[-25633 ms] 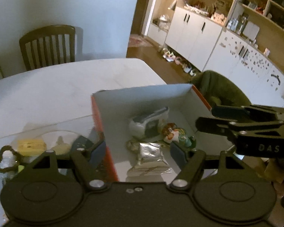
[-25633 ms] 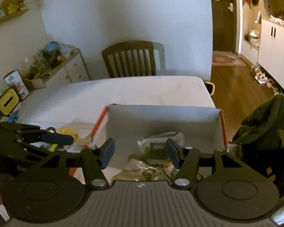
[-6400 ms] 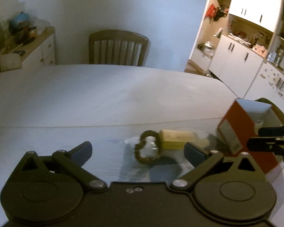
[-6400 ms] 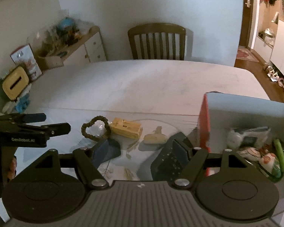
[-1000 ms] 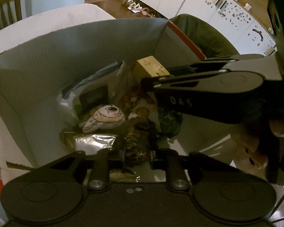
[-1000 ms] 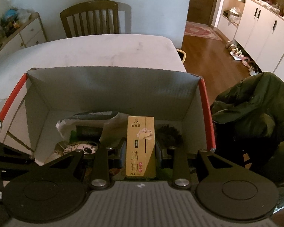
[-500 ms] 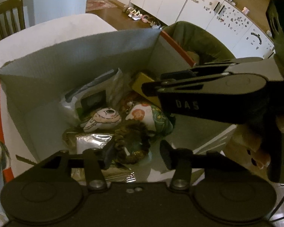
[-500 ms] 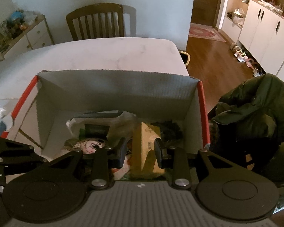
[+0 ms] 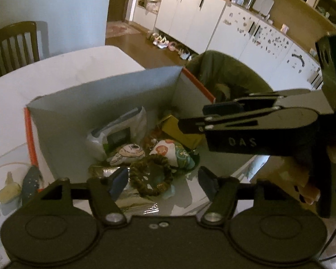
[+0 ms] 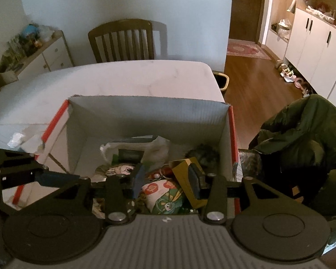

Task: Organize objects
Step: 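Withdraw both tools from the box back over the table, then move left tool to clear plastic bag while right tool approaches cream figurine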

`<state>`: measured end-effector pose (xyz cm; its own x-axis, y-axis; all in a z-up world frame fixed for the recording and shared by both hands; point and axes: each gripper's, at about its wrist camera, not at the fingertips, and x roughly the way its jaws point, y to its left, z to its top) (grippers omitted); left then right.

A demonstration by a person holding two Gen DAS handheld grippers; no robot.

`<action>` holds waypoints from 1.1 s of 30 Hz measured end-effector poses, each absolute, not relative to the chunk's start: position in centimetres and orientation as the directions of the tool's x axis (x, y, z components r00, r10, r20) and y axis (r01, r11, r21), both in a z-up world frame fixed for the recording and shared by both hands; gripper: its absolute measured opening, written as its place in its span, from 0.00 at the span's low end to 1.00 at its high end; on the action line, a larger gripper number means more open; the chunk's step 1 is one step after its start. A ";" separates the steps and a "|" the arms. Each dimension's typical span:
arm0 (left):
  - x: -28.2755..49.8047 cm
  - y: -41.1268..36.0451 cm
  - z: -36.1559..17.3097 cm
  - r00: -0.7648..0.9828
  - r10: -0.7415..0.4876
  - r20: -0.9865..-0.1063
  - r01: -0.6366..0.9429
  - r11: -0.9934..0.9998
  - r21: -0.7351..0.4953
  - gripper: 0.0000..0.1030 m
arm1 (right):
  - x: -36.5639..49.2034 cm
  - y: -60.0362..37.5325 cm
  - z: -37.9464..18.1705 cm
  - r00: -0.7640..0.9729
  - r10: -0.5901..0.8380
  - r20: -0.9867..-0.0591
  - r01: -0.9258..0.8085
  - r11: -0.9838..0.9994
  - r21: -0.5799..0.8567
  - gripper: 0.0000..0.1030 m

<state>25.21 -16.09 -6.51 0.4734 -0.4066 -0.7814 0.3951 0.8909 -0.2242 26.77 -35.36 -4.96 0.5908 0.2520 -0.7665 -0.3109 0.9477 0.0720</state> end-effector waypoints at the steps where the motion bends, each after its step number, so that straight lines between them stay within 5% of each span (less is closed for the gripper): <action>1: 24.9 -15.8 -6.1 0.483 -0.409 -0.775 0.392 0.892 -0.226 0.68 | 26.4 -35.4 -4.7 0.595 0.256 -0.762 -0.312 0.947 0.075 0.44; 15: 20.8 -11.5 -2.1 0.586 -0.422 -0.692 0.364 0.900 -0.241 0.74 | 21.5 -34.1 -0.9 0.637 0.323 -0.700 -0.355 0.929 0.105 0.58; 28: 18.4 -5.9 -0.7 0.667 -0.368 -0.648 0.298 0.929 -0.221 0.98 | 18.4 -30.4 0.0 0.640 0.348 -0.685 -0.367 0.922 0.125 0.78; 33: 17.9 -2.9 -0.9 0.678 -0.341 -0.651 0.267 0.939 -0.214 0.99 | 17.1 -28.0 0.2 0.639 0.367 -0.676 -0.374 0.916 0.144 0.83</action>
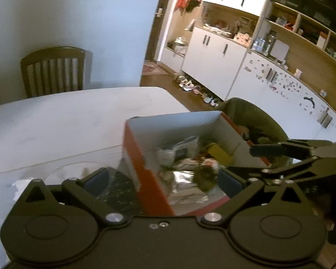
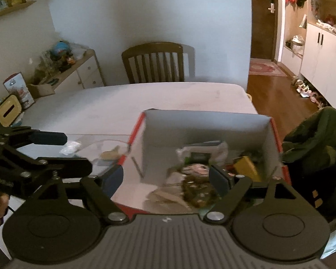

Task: Organize objects
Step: 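Move left tool to clear plastic bag while right tool approaches cream figurine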

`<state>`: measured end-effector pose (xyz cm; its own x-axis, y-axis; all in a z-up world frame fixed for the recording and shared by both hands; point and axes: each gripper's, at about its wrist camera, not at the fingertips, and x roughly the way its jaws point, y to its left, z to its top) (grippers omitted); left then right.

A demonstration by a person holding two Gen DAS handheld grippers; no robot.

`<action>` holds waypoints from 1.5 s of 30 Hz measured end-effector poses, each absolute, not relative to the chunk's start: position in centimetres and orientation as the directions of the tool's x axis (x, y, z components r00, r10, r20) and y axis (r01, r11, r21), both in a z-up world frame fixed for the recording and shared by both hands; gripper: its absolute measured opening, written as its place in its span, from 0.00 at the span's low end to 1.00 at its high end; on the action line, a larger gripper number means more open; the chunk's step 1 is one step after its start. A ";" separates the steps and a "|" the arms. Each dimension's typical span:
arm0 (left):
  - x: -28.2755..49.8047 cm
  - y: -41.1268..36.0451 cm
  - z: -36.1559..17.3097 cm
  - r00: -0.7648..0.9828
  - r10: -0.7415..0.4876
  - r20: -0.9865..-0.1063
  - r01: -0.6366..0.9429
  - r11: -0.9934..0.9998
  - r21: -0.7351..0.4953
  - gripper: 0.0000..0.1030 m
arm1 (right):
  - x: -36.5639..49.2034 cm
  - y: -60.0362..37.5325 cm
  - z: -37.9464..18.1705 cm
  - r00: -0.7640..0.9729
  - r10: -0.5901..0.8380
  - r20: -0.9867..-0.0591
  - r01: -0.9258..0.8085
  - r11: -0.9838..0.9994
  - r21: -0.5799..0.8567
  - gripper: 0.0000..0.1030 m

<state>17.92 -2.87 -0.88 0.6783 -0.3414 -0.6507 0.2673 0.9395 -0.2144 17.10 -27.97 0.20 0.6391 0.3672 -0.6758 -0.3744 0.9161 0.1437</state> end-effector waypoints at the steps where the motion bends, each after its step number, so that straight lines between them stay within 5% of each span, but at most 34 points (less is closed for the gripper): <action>1: 17.8 -2.1 -0.9 0.682 -0.333 -0.651 0.257 0.943 -0.212 1.00 | 16.9 -27.5 0.3 0.641 0.372 -0.671 -0.374 0.915 0.149 0.84; 27: 20.2 16.1 -4.3 0.754 -0.093 -0.650 -0.015 0.987 -0.159 1.00 | 16.9 -10.9 -3.4 0.638 0.339 -0.691 -0.348 0.928 0.133 0.85; 45: 24.2 18.4 -12.1 0.678 -0.134 -0.723 0.019 0.986 -0.166 0.99 | 24.2 -4.7 -12.5 0.582 0.211 -0.785 -0.330 0.944 0.009 0.85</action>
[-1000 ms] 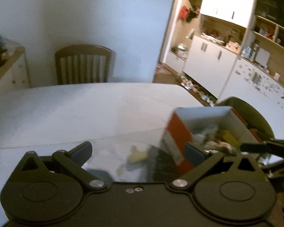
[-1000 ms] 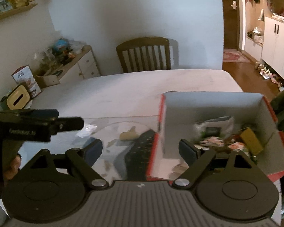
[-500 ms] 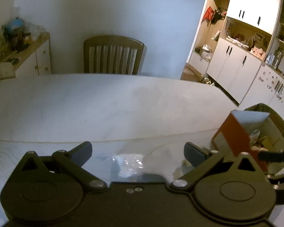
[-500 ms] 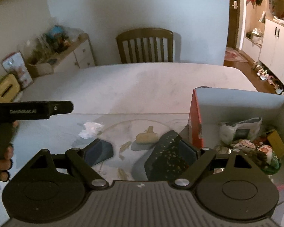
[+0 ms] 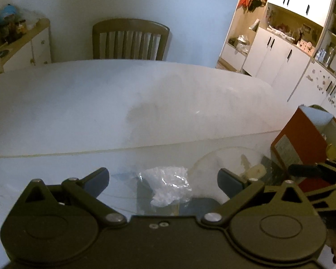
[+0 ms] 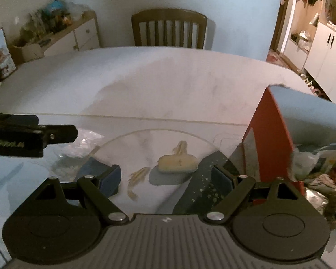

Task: Organize objects
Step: 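Move left tool to clear plastic bag while right tool approaches cream figurine, then grasp clear plastic bag with left tool while right tool grasps cream figurine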

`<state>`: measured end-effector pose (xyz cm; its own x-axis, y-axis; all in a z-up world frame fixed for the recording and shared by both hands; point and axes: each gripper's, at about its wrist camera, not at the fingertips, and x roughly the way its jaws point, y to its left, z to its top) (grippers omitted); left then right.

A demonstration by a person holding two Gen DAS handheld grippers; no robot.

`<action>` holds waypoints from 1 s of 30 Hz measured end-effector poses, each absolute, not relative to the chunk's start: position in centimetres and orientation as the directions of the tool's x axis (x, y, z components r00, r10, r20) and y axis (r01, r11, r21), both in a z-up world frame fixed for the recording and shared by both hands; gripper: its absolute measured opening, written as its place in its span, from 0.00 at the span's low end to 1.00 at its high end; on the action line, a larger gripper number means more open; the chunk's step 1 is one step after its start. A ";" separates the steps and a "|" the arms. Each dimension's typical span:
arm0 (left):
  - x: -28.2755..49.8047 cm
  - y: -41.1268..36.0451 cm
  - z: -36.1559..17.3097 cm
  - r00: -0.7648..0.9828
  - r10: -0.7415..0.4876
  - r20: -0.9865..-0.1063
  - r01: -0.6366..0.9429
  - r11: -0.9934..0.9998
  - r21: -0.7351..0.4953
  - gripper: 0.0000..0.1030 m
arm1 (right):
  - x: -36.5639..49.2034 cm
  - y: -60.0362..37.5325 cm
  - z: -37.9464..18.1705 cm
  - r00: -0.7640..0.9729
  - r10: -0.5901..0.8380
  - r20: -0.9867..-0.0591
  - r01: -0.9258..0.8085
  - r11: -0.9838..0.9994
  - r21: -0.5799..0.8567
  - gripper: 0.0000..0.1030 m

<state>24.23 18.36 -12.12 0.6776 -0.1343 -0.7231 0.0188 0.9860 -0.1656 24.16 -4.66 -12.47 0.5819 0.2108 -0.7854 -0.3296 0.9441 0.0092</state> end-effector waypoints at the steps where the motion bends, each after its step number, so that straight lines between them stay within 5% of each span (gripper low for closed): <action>1: 24.3 18.2 -12.4 0.674 -0.140 -0.725 0.024 0.986 -0.168 0.99 | 24.5 -4.7 -12.9 0.580 0.205 -0.788 -0.327 0.945 0.004 0.85; 13: 25.5 17.7 -14.6 0.656 -0.125 -0.745 0.028 0.990 -0.141 0.80 | 26.7 -4.6 -15.2 0.557 0.194 -0.807 -0.326 0.946 0.002 0.79; 30: 25.8 18.1 -15.2 0.628 -0.137 -0.766 0.014 0.986 -0.165 0.51 | 27.6 -4.4 -15.9 0.543 0.175 -0.821 -0.284 0.959 0.016 0.49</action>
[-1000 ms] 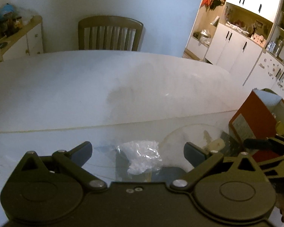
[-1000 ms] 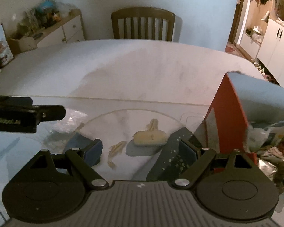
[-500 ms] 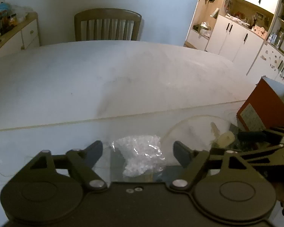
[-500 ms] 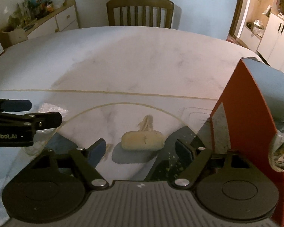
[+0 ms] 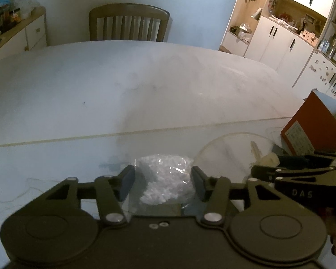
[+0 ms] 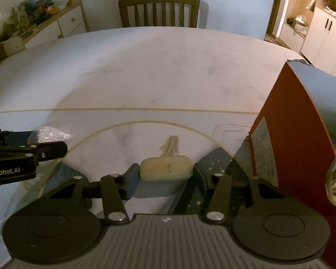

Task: Organize objects
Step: 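Grasp clear plastic bag with left tool while right tool grasps cream figurine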

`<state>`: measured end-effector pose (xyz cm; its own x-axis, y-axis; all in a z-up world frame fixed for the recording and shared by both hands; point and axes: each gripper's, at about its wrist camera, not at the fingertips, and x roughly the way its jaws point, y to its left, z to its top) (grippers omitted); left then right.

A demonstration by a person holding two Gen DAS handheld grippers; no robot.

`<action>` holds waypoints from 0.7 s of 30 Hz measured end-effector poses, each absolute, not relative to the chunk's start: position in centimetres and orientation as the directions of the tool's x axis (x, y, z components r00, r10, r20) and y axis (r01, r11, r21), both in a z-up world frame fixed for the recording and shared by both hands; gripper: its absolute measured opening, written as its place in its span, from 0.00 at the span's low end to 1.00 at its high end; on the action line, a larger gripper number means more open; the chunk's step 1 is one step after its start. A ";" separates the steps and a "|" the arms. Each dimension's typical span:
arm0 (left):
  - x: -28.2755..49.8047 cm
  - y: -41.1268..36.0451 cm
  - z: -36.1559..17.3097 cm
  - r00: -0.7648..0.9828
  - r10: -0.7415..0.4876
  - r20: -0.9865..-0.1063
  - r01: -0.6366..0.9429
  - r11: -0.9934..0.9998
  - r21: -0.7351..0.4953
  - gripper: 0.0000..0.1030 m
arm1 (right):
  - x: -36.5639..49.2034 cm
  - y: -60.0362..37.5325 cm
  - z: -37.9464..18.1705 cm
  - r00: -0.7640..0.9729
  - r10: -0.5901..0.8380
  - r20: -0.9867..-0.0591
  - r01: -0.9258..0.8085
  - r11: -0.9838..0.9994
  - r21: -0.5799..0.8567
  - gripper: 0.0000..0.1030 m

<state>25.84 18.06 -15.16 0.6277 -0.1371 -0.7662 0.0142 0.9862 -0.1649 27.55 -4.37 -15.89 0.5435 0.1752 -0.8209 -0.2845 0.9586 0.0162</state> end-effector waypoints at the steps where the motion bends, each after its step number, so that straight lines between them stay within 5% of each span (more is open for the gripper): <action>1: 25.8 18.1 -15.1 0.626 -0.139 -0.767 0.015 0.986 -0.166 0.47 | 27.5 -4.3 -15.9 0.545 0.172 -0.821 -0.283 0.959 0.013 0.50; 7: 25.5 17.9 -15.0 0.616 -0.160 -0.771 0.028 0.983 -0.181 0.37 | 27.1 -4.5 -15.5 0.546 0.179 -0.818 -0.281 0.959 0.022 0.49; 21: 22.8 16.3 -10.3 0.636 -0.213 -0.741 0.046 0.970 -0.239 0.37 | 22.8 -5.8 -10.3 0.572 0.249 -0.781 -0.310 0.948 0.075 0.49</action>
